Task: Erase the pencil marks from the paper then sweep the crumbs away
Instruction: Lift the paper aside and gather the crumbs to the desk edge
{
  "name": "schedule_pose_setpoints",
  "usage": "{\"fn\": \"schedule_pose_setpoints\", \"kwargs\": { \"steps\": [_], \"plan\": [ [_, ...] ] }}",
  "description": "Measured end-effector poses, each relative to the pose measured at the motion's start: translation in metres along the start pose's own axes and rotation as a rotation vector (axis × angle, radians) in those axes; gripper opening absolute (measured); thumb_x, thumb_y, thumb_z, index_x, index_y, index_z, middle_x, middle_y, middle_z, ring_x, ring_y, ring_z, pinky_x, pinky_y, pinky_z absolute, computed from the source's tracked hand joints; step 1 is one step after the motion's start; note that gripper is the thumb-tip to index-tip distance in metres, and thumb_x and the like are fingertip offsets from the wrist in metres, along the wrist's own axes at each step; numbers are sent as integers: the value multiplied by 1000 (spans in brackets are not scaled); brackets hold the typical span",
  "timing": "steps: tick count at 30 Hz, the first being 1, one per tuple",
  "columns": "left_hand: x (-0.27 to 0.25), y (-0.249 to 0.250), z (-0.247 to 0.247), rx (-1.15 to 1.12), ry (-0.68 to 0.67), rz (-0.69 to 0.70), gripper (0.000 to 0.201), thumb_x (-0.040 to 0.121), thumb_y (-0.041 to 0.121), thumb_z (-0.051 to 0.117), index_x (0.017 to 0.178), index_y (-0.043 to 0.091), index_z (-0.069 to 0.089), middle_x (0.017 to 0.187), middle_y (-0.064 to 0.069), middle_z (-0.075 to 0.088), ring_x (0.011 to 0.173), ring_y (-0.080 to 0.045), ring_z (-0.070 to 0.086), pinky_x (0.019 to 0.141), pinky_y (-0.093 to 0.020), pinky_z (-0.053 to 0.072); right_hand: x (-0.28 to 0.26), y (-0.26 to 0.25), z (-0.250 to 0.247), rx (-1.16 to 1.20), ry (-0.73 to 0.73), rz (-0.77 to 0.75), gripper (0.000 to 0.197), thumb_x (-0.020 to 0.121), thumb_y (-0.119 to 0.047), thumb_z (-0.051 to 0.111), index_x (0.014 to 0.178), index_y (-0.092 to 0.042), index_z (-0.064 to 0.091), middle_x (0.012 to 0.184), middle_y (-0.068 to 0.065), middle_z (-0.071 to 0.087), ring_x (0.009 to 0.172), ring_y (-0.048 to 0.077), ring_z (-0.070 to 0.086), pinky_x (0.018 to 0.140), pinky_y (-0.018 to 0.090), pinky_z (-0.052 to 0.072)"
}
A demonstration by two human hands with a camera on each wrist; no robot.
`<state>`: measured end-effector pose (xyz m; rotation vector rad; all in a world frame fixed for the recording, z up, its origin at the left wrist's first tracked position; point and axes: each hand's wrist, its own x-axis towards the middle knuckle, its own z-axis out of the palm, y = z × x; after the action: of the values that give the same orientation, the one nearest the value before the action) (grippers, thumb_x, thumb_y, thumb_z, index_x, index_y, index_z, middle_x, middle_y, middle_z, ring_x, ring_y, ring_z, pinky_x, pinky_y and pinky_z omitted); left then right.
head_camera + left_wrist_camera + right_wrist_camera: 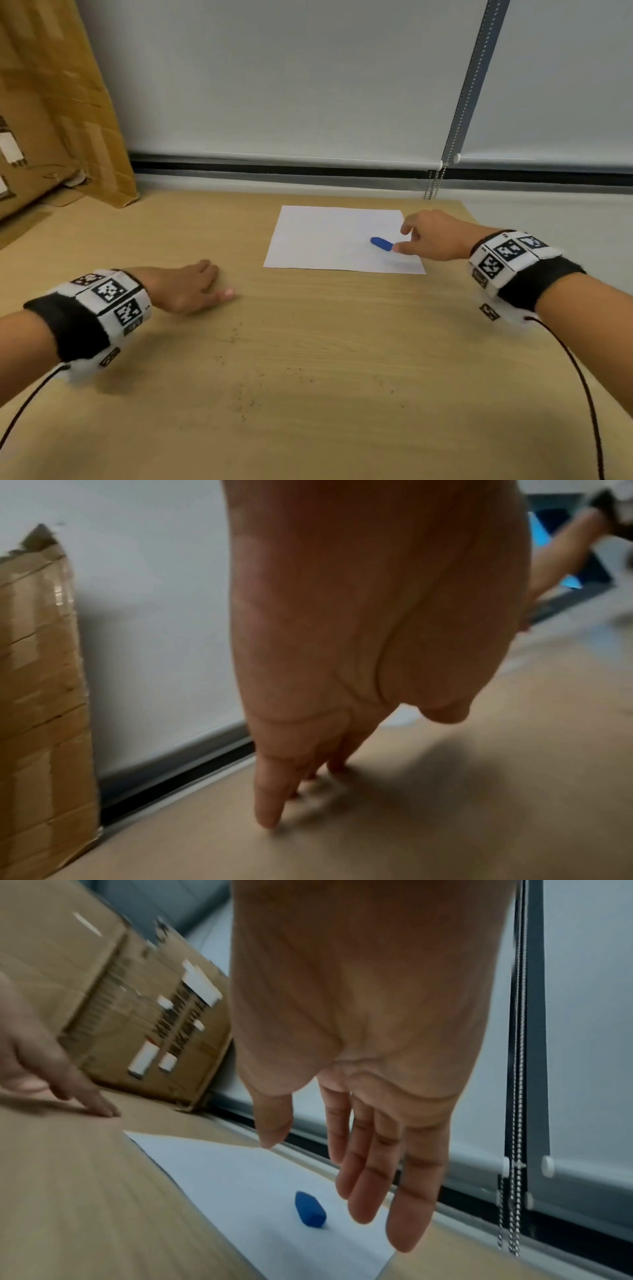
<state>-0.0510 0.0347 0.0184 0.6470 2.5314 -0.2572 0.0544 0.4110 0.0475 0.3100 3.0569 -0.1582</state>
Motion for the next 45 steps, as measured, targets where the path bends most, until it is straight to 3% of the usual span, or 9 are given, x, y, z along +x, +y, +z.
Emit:
{"fn": "schedule_pose_setpoints", "kwargs": {
  "steps": [5, 15, 20, 25, 27, 32, 39, 42, 45],
  "plan": [
    [-44, 43, 48, -46, -23, -43, 94, 89, 72, 7, 147, 6, -26, 154, -16, -32, 145, -28, -23, 120, -45, -3, -84, 16, -7, 61, 44, -55, 49, 88, -52, 56, 120, -15, 59, 90, -6, 63, 80, 10, 58, 76, 26, 46],
    [-71, 217, 51, 46, -60, 475, 87, 91, 70, 5, 150, 11, -22, 156, -8, -32, 144, -20, -27, 119, -48, -8, -211, -5, 11, 193, 107, -183, 63, 75, -73, 36, 111, -29, 63, 81, -18, 62, 79, -1, 60, 72, 16, 48],
    [-88, 147, 38, -98, 78, 314, 98, 83, 73, 1, 150, 5, -17, 158, -12, -24, 147, -22, -18, 120, -38, -4, -251, 32, 46, 196, 116, -55, 88, 67, -91, 16, 119, -34, 58, 111, -28, 50, 94, -11, 52, 78, 9, 41],
    [-100, 30, 65, -103, 82, -162, 107, 72, 74, -2, 151, 4, -16, 158, -16, -23, 147, -28, -16, 120, -46, 1, -284, 97, 105, 153, 115, 380, 133, 46, -103, 9, 138, -15, 48, 148, 10, 38, 126, 35, 48, 107, 49, 39],
    [-105, 21, 77, -105, 6, -232, 103, 76, 74, -2, 150, 4, -20, 157, -17, -26, 147, -29, -19, 120, -47, 0, -287, 99, 124, 274, 118, 433, 142, 41, -105, 16, 142, -9, 41, 151, 16, 35, 132, 38, 41, 111, 51, 32],
    [-97, 100, 80, -101, -59, -75, 99, 81, 78, -1, 148, 9, -27, 152, -19, -35, 142, -31, -29, 119, -49, -7, -288, 83, 133, 459, 182, 428, 150, 39, -105, 14, 145, -1, 32, 152, 18, 33, 138, 35, 33, 114, 43, 22],
    [-112, 217, 63, -73, -66, 459, 82, 93, 65, 2, 149, 12, -24, 156, -5, -31, 143, -17, -28, 120, -44, -8, -296, 86, 139, 569, 257, 392, 129, 45, -103, 24, 146, -24, 34, 152, 6, 35, 137, 30, 34, 115, 46, 24],
    [-118, 177, 57, -171, 61, 359, 91, 89, 69, 4, 151, 8, -19, 159, -7, -24, 146, -17, -19, 117, -32, -10, -298, 85, 136, 648, 269, 357, 104, 46, -102, 27, 135, -48, 34, 152, 1, 36, 137, 28, 34, 115, 44, 23],
    [-121, 97, 65, -205, 153, 37, 120, 65, 88, -8, 152, 6, -15, 159, -12, -21, 147, -21, -17, 117, -34, -7, -297, 84, 137, 689, 291, 310, 95, 47, -102, 28, 135, -63, 26, 141, -42, 28, 138, 24, 30, 116, 19, 11]
  ]
}}
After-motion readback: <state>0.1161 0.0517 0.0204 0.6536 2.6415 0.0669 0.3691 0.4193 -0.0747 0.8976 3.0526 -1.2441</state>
